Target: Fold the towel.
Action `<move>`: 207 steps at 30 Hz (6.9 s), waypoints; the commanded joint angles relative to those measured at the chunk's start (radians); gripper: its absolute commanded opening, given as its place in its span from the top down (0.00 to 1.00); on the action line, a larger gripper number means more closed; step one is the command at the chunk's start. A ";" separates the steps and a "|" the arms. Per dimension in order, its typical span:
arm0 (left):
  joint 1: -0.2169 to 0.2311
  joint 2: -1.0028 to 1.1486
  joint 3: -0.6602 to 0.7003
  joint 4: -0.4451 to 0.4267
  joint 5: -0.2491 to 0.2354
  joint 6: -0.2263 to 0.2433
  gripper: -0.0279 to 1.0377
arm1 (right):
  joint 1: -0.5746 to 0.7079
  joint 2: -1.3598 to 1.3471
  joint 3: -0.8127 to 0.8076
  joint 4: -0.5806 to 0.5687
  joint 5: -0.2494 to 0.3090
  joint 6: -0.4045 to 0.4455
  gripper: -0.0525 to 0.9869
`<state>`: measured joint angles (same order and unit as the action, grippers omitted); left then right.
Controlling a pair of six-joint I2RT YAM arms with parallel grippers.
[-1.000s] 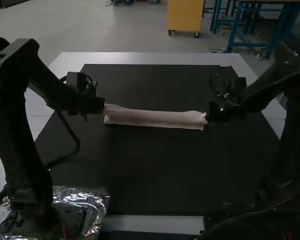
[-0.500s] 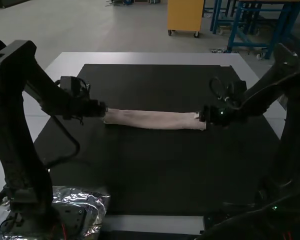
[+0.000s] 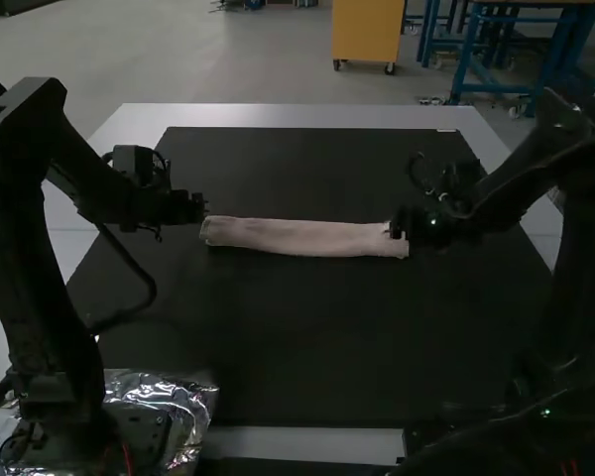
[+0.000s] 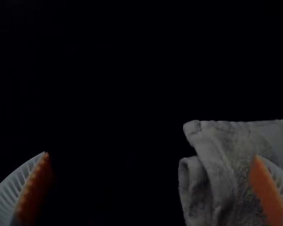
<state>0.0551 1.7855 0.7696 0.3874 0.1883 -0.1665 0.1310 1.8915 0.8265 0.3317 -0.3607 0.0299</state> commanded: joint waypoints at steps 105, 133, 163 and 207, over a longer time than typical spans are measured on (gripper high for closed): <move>-0.061 -0.041 -0.009 0.186 -0.118 0.016 0.06 | 0.374 0.116 0.250 0.263 -0.095 0.142 0.97; -0.058 -0.057 -0.003 0.211 -0.138 0.021 0.06 | 0.466 0.406 0.321 0.441 -0.110 0.196 0.97; -0.216 -0.463 0.217 -0.128 -0.306 0.145 0.06 | 0.252 -0.482 0.267 0.036 -0.050 0.288 0.07; -0.136 -1.785 -0.158 -0.366 -0.326 0.228 0.07 | -0.370 -1.893 -0.059 -0.261 -0.218 0.484 0.07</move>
<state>-0.0917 0.0067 0.6292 0.0330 -0.1421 0.0658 -0.2276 0.0078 0.7540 0.0647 -0.5877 0.5335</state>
